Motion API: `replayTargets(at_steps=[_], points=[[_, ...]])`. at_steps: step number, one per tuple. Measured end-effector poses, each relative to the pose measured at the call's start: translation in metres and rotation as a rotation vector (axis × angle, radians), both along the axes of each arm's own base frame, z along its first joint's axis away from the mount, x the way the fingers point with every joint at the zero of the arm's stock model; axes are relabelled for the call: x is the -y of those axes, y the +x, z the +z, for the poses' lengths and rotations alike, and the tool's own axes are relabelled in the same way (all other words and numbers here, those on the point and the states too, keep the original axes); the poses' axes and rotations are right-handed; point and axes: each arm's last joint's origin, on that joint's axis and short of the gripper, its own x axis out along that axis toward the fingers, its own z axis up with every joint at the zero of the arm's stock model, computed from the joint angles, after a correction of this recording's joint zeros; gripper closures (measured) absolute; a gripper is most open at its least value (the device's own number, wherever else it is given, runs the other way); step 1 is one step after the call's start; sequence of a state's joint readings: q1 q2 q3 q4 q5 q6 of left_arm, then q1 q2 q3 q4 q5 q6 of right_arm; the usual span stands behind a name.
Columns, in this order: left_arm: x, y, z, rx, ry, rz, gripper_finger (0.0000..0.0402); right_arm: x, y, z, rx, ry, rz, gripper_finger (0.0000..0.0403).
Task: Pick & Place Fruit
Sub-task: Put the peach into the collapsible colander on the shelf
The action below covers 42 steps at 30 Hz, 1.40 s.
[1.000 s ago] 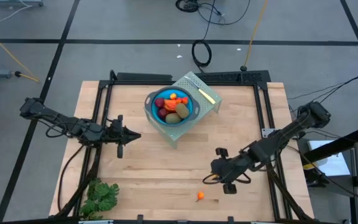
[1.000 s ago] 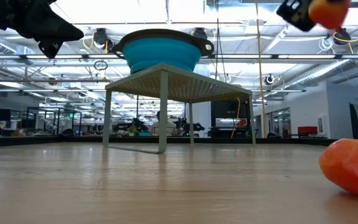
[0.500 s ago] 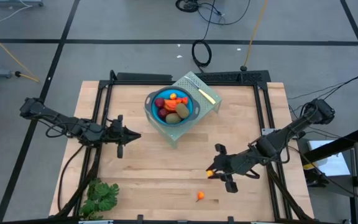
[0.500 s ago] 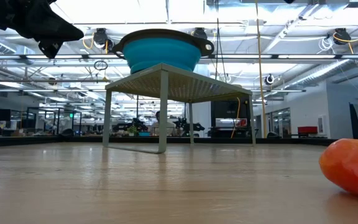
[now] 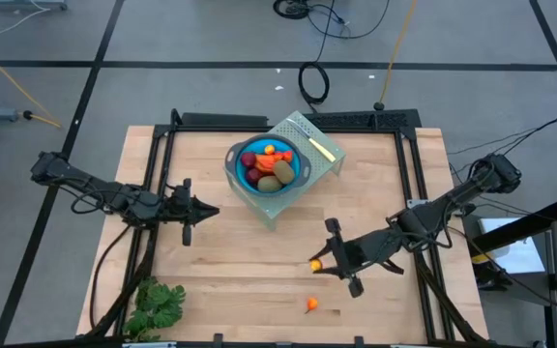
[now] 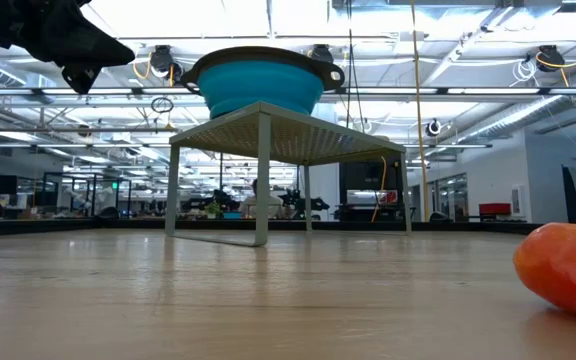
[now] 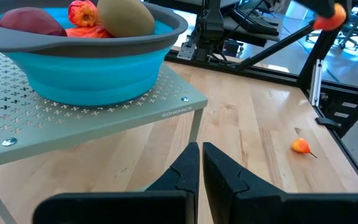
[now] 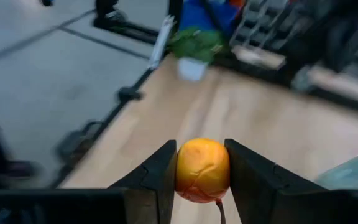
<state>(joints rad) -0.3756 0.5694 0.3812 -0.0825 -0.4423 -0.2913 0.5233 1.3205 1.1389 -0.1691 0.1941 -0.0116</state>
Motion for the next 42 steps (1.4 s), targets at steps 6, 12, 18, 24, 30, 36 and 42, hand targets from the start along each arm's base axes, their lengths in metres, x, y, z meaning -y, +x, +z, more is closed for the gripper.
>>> replayTargets(at_steps=[6, 12, 18, 24, 30, 36, 42], points=[[0.000, 0.000, 0.000, 0.000, 0.000, 0.000, 0.0382, 0.001, 0.005, 0.011, 0.191, -0.231, -0.004, 0.0284], [0.000, 0.000, 0.000, 0.000, 0.000, 0.000, 0.0382, 0.005, 0.009, 0.021, 0.315, -0.346, -0.025, 0.0284], [0.000, 0.000, 0.000, 0.000, 0.000, 0.000, 0.0382, 0.011, 0.013, 0.027, 0.385, -0.404, -0.032, 0.0284], [0.000, 0.000, 0.000, 0.000, -0.001, 0.000, 0.0382, 0.013, 0.014, 0.028, 0.394, -0.415, -0.038, 0.0284], [0.000, 0.000, 0.000, 0.000, -0.001, 0.000, 0.0382, 0.012, 0.014, 0.028, 0.394, -0.416, -0.037, 0.0284], [0.000, 0.000, 0.000, 0.000, -0.001, 0.000, 0.0382, 0.013, 0.014, 0.029, 0.405, -0.400, -0.046, 0.0284], [0.000, 0.000, 0.000, 0.001, -0.001, 0.000, 0.0382, 0.025, 0.020, 0.036, 0.429, -0.219, -0.148, 0.0284]])
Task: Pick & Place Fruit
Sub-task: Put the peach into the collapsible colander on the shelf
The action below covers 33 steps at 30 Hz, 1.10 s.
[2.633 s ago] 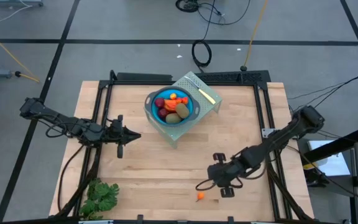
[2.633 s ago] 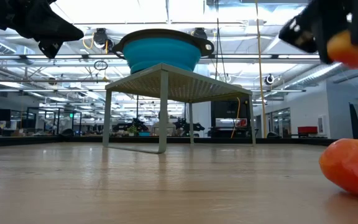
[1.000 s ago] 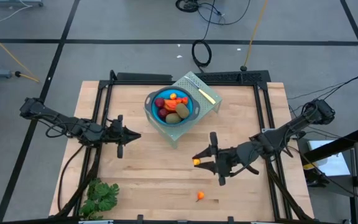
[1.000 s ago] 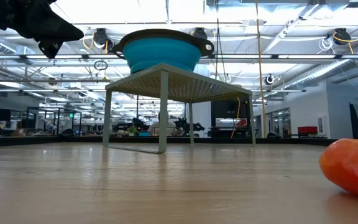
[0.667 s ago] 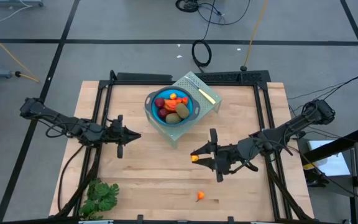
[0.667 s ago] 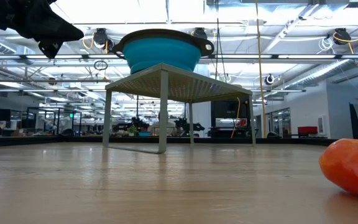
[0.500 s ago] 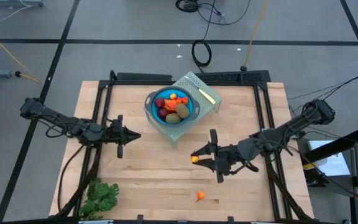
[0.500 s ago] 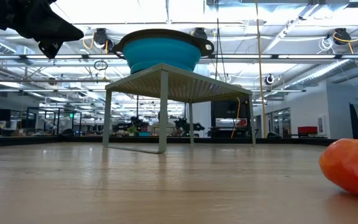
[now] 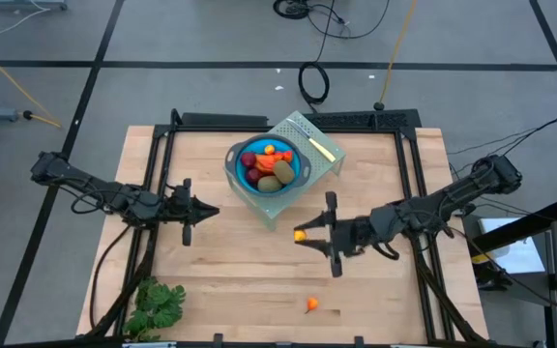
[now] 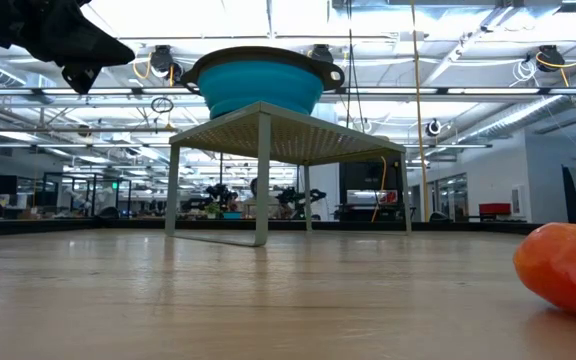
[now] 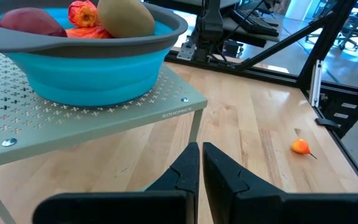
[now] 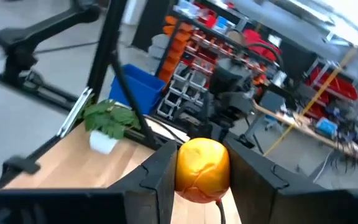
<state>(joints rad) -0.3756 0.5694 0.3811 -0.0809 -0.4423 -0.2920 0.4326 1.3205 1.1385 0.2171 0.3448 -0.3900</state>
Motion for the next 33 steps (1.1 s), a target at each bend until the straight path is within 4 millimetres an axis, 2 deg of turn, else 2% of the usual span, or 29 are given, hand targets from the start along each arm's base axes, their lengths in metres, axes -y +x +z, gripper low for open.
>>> replayTargets(at_steps=[11, 33], points=[[0.000, 0.000, 0.000, 0.005, -0.031, 0.008, 0.0382, 0.032, 0.008, 0.002, -0.015, 0.181, -0.100, 0.0284], [0.000, 0.000, 0.000, 0.008, -0.050, 0.016, 0.0382, 0.125, 0.014, 0.003, -0.207, 0.756, 0.231, 0.0284]])
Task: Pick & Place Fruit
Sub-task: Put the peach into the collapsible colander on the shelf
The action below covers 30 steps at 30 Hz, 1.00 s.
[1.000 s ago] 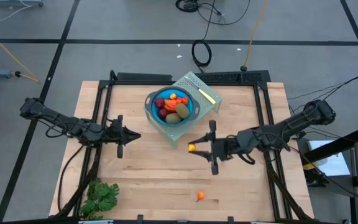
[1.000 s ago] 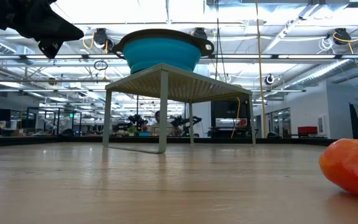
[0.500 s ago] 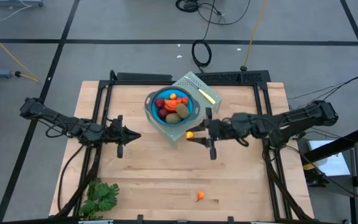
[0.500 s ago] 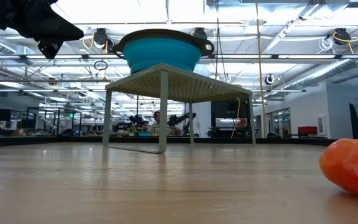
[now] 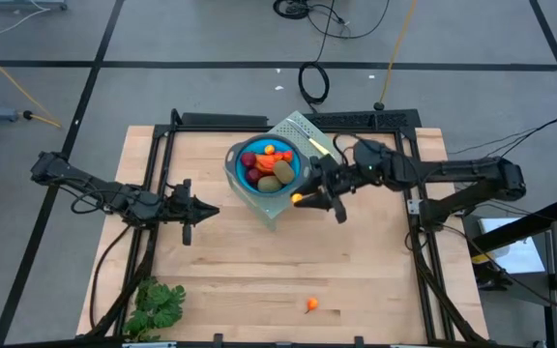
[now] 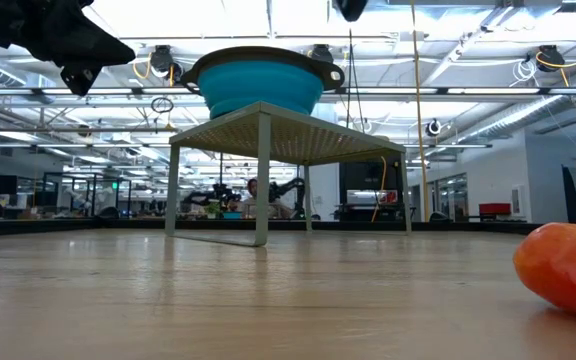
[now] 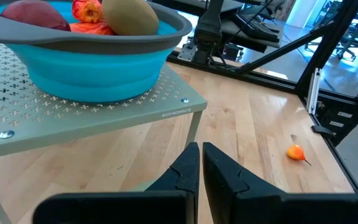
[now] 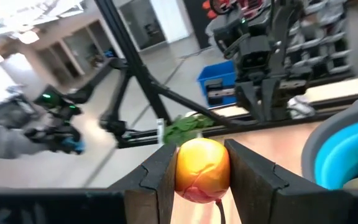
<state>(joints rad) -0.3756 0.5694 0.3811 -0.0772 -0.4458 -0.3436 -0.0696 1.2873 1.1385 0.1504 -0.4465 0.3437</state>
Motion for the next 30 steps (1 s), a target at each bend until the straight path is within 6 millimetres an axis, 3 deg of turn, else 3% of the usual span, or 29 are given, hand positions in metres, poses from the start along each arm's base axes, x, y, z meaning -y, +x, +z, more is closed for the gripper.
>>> replayTargets(at_steps=[7, 15, 30], points=[[0.000, 0.000, 0.000, 0.000, 0.000, 0.000, 0.0382, 0.024, -0.004, 0.001, -0.029, 0.107, 0.067, 0.0284], [0.000, 0.000, 0.000, -0.003, 0.033, 0.000, 0.0382, 0.043, -0.007, 0.014, 0.051, 0.208, 0.173, 0.0284], [0.000, 0.000, 0.000, -0.004, 0.054, -0.003, 0.0382, 0.043, -0.012, 0.025, 0.146, 0.149, 0.420, 0.0284]])
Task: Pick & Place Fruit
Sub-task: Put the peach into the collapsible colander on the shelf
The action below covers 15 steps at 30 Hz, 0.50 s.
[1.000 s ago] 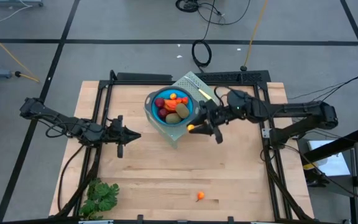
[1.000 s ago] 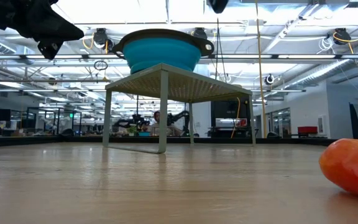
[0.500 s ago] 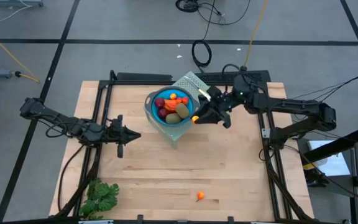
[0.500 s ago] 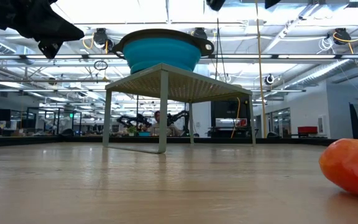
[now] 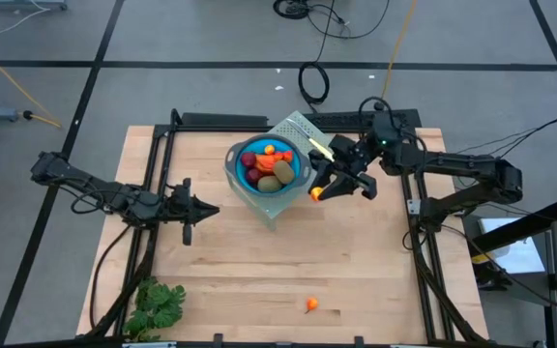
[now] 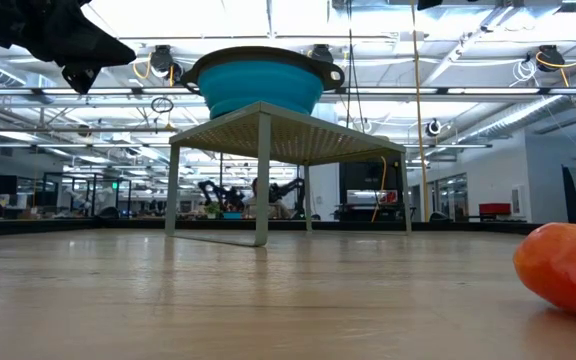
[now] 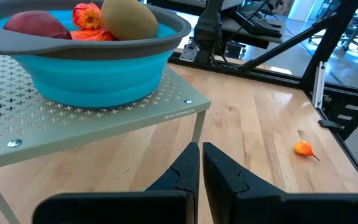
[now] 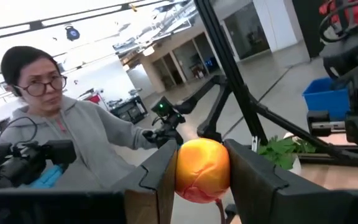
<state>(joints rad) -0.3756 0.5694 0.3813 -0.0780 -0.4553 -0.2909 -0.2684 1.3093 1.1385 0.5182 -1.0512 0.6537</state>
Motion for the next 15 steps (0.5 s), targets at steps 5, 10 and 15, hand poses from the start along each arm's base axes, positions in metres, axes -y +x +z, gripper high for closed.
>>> replayTargets(at_steps=[5, 10, 15], points=[[0.0000, 0.0000, 0.0000, 0.000, -0.003, 0.001, 0.0382, 0.0001, 0.0005, -0.0008, -0.008, 0.003, 0.000, 0.0284], [0.0000, 0.0000, 0.0000, 0.000, -0.002, 0.000, 0.0382, 0.0015, 0.0023, -0.0010, -0.015, 0.032, -0.086, 0.0284], [0.0000, 0.0000, -0.0001, 0.000, -0.001, 0.000, 0.0382, 0.0079, 0.0074, -0.0075, -0.031, 0.024, -0.331, 0.0284]])
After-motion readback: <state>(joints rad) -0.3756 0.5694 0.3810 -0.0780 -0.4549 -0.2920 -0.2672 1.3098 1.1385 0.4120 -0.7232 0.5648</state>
